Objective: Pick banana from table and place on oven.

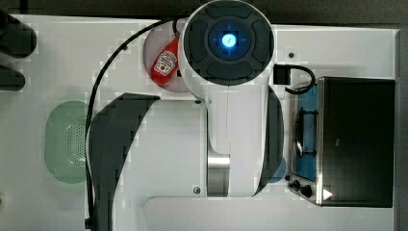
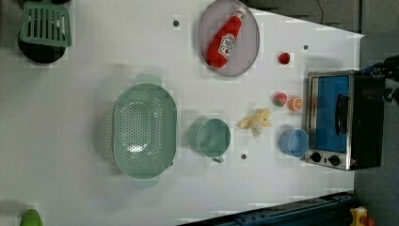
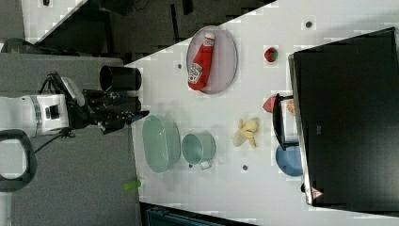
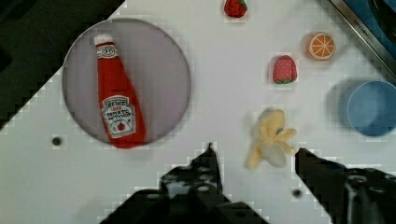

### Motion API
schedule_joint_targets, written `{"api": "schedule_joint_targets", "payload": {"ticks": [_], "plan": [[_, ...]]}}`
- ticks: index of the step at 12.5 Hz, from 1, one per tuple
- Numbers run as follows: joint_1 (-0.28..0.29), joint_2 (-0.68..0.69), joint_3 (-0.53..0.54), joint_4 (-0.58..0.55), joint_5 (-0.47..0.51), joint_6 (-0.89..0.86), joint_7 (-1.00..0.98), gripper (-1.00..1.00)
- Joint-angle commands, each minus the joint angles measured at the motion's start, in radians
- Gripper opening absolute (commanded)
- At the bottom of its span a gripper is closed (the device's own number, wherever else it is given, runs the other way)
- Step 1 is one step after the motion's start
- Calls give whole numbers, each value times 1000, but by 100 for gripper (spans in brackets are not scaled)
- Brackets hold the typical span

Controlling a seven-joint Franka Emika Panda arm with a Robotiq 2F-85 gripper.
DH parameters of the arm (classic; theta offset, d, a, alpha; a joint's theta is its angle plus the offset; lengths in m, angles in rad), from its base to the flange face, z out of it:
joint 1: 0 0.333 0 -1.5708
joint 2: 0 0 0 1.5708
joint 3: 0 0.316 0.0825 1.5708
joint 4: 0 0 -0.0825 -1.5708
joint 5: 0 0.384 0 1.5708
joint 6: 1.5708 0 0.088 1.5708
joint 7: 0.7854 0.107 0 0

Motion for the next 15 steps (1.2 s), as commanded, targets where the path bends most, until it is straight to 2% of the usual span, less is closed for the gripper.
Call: {"api": "schedule_joint_targets", "payload": {"ticks": [1, 3, 6, 9, 15], "plan": [[-23, -553, -26, -319, 24, -230, 62, 59], [-23, -553, -26, -320, 24, -230, 62, 99], [-22, -541, -25, -329, 24, -228, 62, 100], [-22, -474, -23, -361, 24, -174, 62, 100], [-22, -251, -22, -484, 24, 155, 62, 100]]}}
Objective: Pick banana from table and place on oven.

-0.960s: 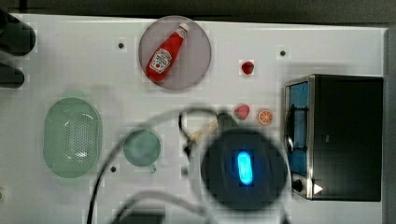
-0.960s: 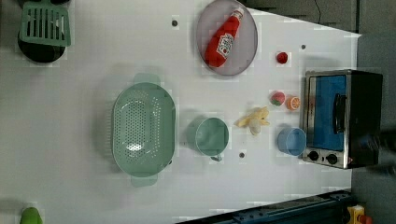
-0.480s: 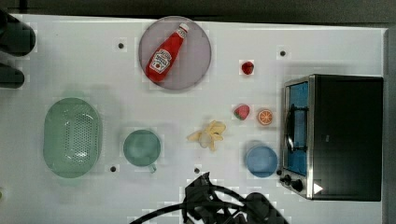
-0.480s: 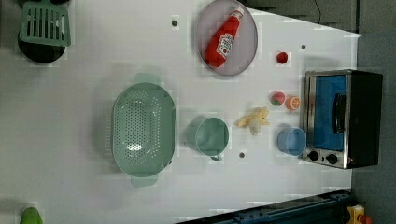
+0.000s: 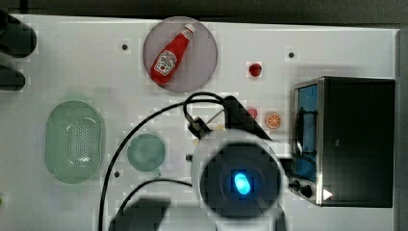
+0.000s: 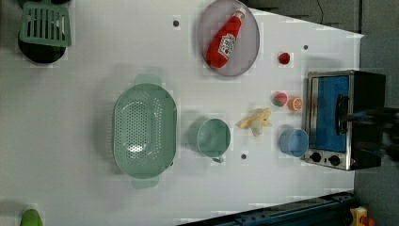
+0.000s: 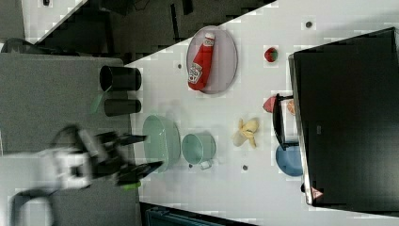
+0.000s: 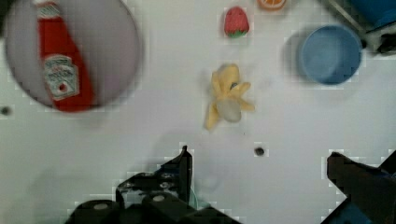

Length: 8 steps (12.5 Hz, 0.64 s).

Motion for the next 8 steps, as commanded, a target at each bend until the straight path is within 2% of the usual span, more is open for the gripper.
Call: {"api": "schedule_joint_targets", "payload": {"ticks": [1, 8], "plan": [[1, 67, -29, -97, -2, 132, 41, 100], [-2, 332, -53, -246, -2, 559, 41, 100]]}}
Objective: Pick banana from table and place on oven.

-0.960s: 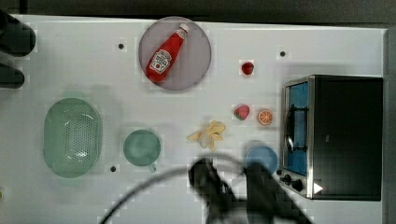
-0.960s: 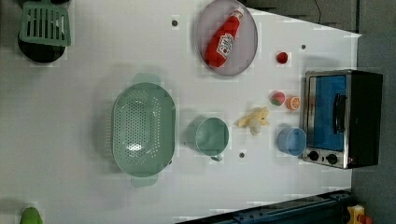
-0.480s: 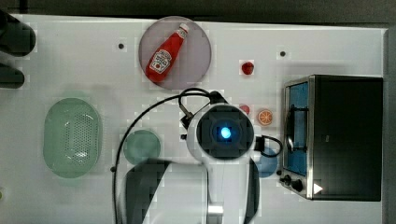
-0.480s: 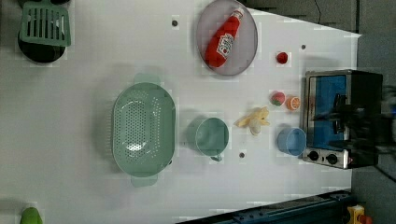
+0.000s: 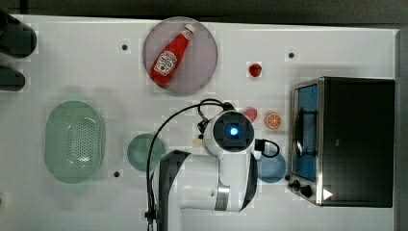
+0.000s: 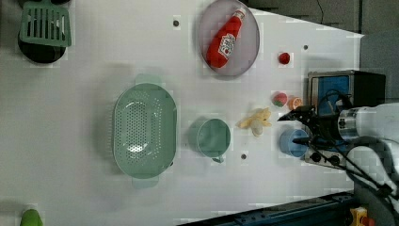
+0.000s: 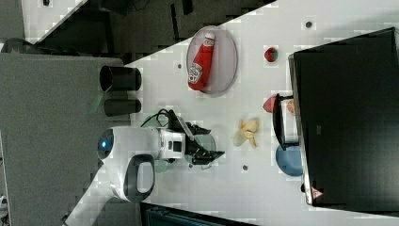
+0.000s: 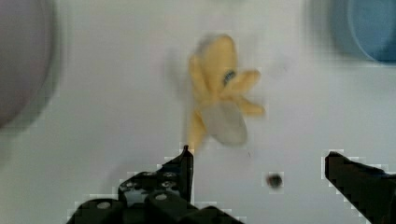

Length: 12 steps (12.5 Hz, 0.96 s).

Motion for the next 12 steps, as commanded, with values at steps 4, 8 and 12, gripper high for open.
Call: {"api": "schedule_joint_targets", "payload": {"ticks": [4, 8, 12], "plan": [[1, 190, -14, -10, -12, 260, 37, 100], [2, 313, -11, -14, -12, 402, 37, 100], [2, 341, 1, -14, -10, 432, 43, 43]]}}
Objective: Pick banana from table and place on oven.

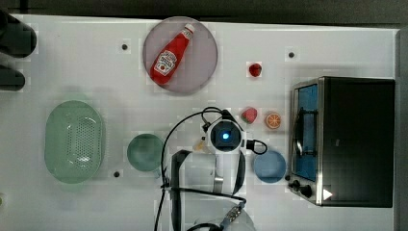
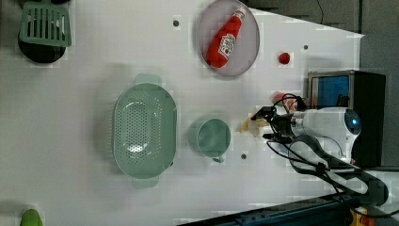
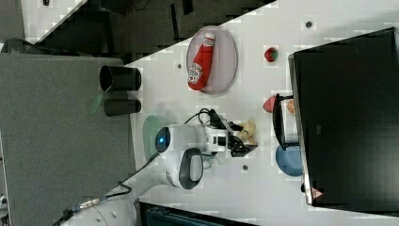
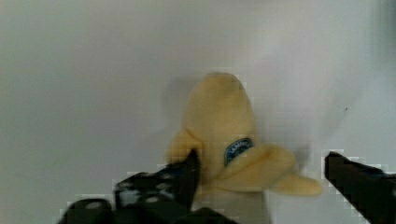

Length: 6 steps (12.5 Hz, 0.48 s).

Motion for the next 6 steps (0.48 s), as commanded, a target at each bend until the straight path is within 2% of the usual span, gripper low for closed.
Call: {"api": "schedule_joint_targets", "payload": {"ticks": [1, 4, 5, 6], "plan": [[2, -47, 12, 15, 7, -1, 43, 18], [2, -47, 11, 16, 7, -1, 43, -50], [2, -48, 11, 15, 7, -1, 43, -64], [2, -55, 12, 16, 7, -2, 43, -64]]}}
